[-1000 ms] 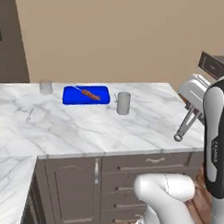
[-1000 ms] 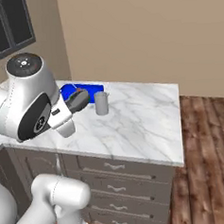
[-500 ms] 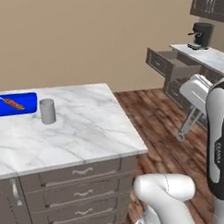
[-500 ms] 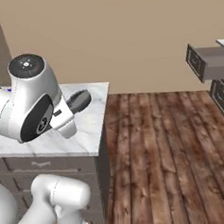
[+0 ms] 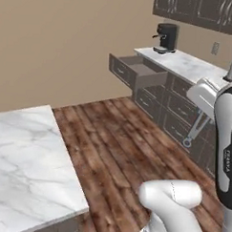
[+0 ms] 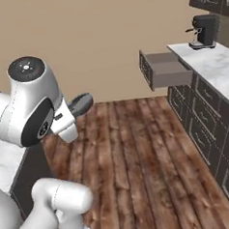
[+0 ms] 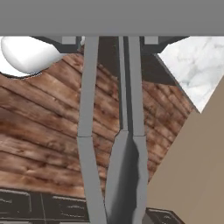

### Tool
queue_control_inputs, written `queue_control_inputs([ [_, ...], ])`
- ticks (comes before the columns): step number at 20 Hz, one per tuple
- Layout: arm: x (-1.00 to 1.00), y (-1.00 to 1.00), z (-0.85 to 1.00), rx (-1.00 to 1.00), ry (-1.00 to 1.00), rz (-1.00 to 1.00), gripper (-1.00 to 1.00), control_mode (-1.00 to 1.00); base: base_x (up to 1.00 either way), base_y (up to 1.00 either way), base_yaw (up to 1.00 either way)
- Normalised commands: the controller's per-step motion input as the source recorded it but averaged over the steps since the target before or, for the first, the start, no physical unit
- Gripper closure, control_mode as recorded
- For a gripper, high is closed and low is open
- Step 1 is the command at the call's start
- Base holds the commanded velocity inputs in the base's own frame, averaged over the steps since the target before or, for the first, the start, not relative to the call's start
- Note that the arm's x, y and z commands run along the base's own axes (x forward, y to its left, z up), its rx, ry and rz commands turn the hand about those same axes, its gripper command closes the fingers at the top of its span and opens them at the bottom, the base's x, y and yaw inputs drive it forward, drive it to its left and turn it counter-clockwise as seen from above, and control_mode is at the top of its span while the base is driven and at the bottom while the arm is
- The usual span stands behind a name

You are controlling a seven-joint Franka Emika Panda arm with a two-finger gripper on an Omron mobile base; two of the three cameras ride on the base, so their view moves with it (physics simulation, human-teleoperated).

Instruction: Take the tongs from the drawer on the left and place them on the dining counter next to the tray containing the kebab skewer.

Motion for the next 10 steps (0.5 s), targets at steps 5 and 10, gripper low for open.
queue_control_inputs([
  [5,0.0,0.0,0.0,0.0,0.0,0.0,1.0,1.0,1.0,-0.71,-0.06],
  [10,0.0,0.0,0.0,0.0,0.0,0.0,1.0,1.0,1.0,-0.08,0.0],
])
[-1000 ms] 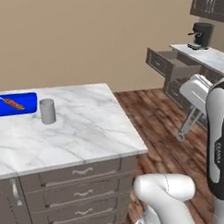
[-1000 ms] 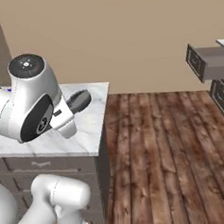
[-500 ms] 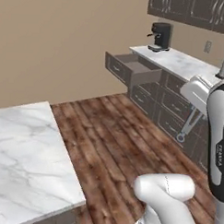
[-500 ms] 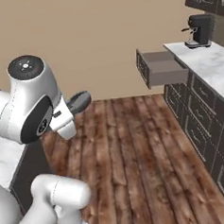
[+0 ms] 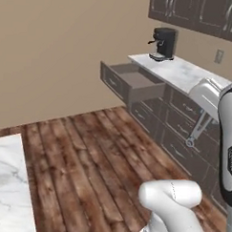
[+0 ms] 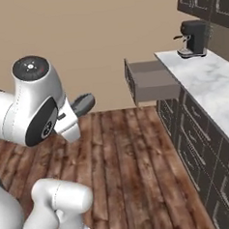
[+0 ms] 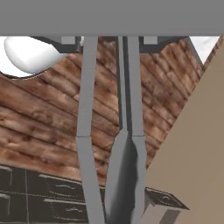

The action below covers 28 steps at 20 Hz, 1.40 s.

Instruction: Take the tongs from the drawer on the left and place them on the dining counter next to the tray containing the kebab skewer.

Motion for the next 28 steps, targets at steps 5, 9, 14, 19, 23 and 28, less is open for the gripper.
queue_control_inputs([
  [5,0.0,0.0,0.0,0.0,0.0,0.0,1.0,1.0,1.0,0.02,0.02],
  [9,0.0,0.0,0.0,0.0,0.0,0.0,1.0,1.0,1.0,0.03,0.07],
  [14,0.0,0.0,0.0,0.0,0.0,0.0,1.0,1.0,1.0,0.05,0.12],
  [19,0.0,0.0,0.0,0.0,0.0,0.0,1.0,1.0,1.0,0.04,0.25],
  [23,0.0,0.0,0.0,0.0,0.0,0.0,1.0,1.0,1.0,0.02,0.38],
  [28,0.0,0.0,0.0,0.0,0.0,0.0,1.0,1.0,1.0,0.0,0.54],
])
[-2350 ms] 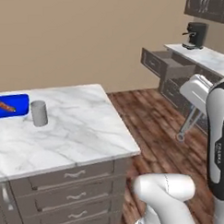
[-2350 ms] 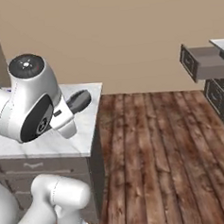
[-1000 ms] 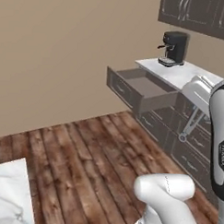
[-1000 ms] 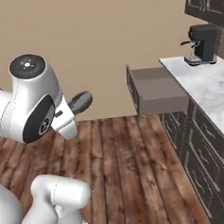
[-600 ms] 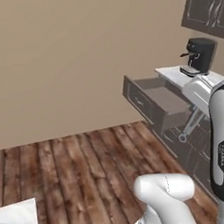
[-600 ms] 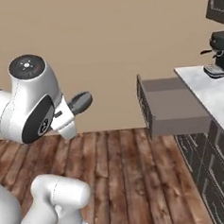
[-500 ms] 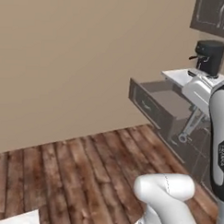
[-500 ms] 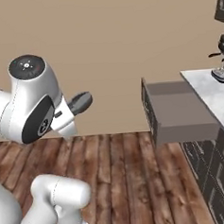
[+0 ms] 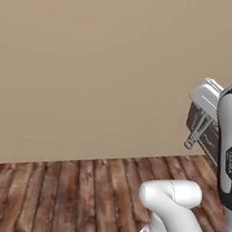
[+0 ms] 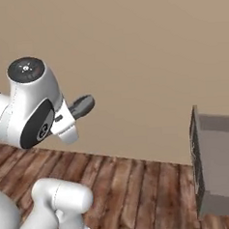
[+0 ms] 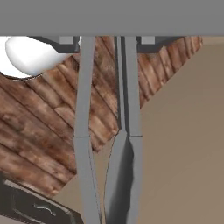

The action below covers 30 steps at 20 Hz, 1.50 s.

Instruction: Take the tongs from the drawer on the left and place them on the dining counter next to the tray containing the kebab skewer.

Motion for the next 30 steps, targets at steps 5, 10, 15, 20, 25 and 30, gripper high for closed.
queue_control_inputs([
  [5,0.0,0.0,0.0,0.0,0.0,0.0,1.0,1.0,1.0,0.0,0.56],
  [10,0.0,0.0,0.0,0.0,0.0,0.0,1.0,1.0,0.8,0.29,0.55],
  [15,0.0,0.0,0.0,0.0,0.0,0.0,1.0,1.0,0.43,0.96,0.23],
  [20,0.0,0.0,0.0,0.0,0.0,0.0,1.0,1.0,0.75,0.83,0.1],
  [25,0.0,0.0,0.0,0.0,0.0,0.0,1.0,1.0,0.79,0.39,0.5],
  [30,0.0,0.0,0.0,0.0,0.0,0.0,1.0,1.0,0.33,0.0,0.79],
])
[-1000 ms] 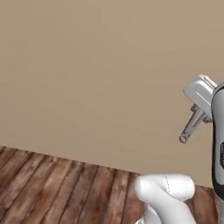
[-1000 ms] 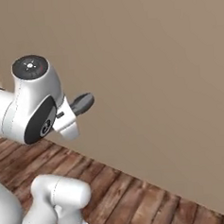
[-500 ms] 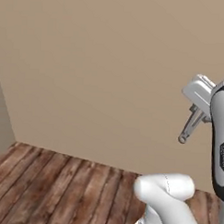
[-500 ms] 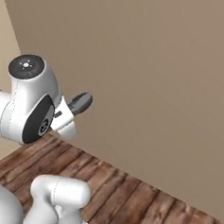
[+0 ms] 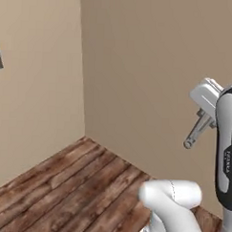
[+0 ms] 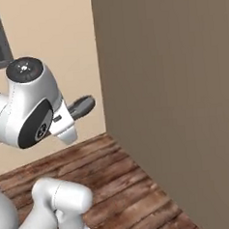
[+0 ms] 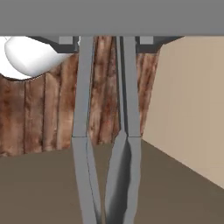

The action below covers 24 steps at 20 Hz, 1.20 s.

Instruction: Take the tongs from the drawer on the left and place them on the dining counter next to the tray containing the kebab skewer.

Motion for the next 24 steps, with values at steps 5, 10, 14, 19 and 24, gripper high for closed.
queue_control_inputs([
  [5,0.0,0.0,0.0,0.0,0.0,0.0,1.0,1.0,0.01,0.0,0.93],
  [10,0.0,0.0,0.0,0.0,0.0,0.0,1.0,1.0,0.0,0.0,0.95],
  [14,0.0,0.0,0.0,0.0,0.0,0.0,1.0,1.0,0.05,-0.11,0.88],
  [19,0.0,0.0,0.0,0.0,0.0,0.0,1.0,1.0,0.08,-0.07,0.9],
  [24,0.0,0.0,0.0,0.0,0.0,0.0,1.0,1.0,0.06,-0.24,0.83],
])
